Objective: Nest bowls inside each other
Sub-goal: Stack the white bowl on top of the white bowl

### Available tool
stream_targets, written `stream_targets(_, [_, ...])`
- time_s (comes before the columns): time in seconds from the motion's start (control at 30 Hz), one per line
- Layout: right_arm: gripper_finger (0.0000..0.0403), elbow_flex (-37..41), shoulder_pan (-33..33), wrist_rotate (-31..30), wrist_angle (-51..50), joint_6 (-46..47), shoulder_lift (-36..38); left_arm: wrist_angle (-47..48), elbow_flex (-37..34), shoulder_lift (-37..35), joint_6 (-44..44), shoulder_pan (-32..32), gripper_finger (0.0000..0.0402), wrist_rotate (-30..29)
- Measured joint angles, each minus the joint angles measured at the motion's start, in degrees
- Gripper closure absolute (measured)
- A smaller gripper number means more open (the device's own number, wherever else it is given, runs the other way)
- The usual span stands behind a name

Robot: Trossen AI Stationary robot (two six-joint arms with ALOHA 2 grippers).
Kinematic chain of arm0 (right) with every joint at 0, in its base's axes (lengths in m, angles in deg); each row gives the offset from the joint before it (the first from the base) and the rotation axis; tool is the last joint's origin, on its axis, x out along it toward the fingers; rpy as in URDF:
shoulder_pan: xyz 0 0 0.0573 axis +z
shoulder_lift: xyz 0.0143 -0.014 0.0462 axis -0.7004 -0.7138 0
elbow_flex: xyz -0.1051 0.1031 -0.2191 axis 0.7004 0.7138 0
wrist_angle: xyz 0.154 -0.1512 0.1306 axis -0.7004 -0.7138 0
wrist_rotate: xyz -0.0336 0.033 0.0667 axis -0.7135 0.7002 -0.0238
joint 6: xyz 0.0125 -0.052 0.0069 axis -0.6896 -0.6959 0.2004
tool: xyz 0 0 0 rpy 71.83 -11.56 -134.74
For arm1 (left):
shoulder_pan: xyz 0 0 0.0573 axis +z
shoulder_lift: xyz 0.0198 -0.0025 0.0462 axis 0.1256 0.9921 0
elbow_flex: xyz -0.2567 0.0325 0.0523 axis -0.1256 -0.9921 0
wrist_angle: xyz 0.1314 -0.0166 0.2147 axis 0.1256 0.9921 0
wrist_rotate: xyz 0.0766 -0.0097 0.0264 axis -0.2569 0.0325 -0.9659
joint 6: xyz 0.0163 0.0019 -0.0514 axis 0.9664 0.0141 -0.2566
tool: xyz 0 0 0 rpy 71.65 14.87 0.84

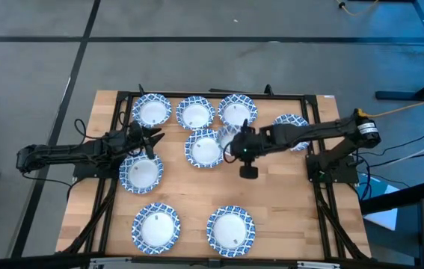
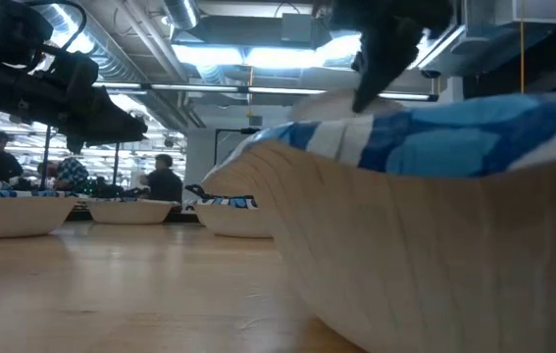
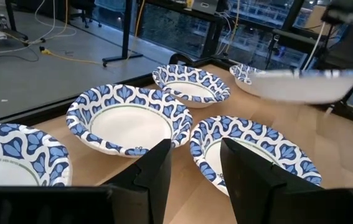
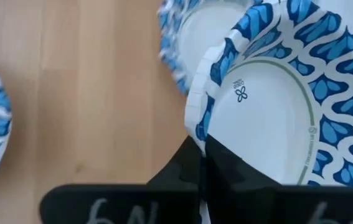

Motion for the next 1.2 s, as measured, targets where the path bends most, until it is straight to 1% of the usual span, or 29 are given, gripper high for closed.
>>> stream_targets(0.13, [0.0399,0.18,-1.78,0.74,5.43,-3.80,-0.39,0.00,0.00,0.00,0.00,0.00,0.0269,-0.23])
stream_targets(0.2, [0.0399,0.18,-2.34,2.49,8.31,-4.89,-1.88,0.00,0.00,0.00,0.00,0.00,0.0269,-0.77])
stream_targets(0.27, [0.0399,0.22,-2.56,2.91,9.85,-6.76,-4.16,0.02,0.02,0.00,0.02,0.01,0.0269,-1.48])
stream_targets(0.4, [0.0399,-2.37,-2.58,2.92,10.60,-10.28,-9.49,0.11,0.02,0.00,0.02,0.02,0.0269,-2.07])
stream_targets(0.53, [0.0399,-7.08,-2.58,3.01,10.38,-12.95,-14.55,0.49,-0.01,0.00,0.02,0.02,0.0269,-2.60])
stream_targets(0.7, [0.0399,-12.60,-2.58,8.03,10.17,-13.93,-20.10,1.39,0.02,0.04,0.03,0.01,0.0269,-2.62])
stream_targets(0.83, [0.0396,-13.98,-2.56,8.55,9.66,-14.63,-23.14,1.38,0.02,0.02,0.04,0.00,0.0269,-2.64])
stream_targets(0.93, [0.0377,-13.98,-2.58,8.64,9.27,-15.85,-23.54,1.38,0.02,0.02,0.02,0.02,0.0269,-2.64])
stream_targets(1.07, [0.0340,-14.02,-2.58,9.23,9.07,-16.40,-23.50,1.38,0.02,0.02,0.02,0.00,0.0269,-2.64])
stream_targets(1.2, [0.0288,-14.02,-2.74,13.05,9.07,-16.19,-23.41,1.38,0.02,0.02,0.02,0.01,0.0269,-2.64])
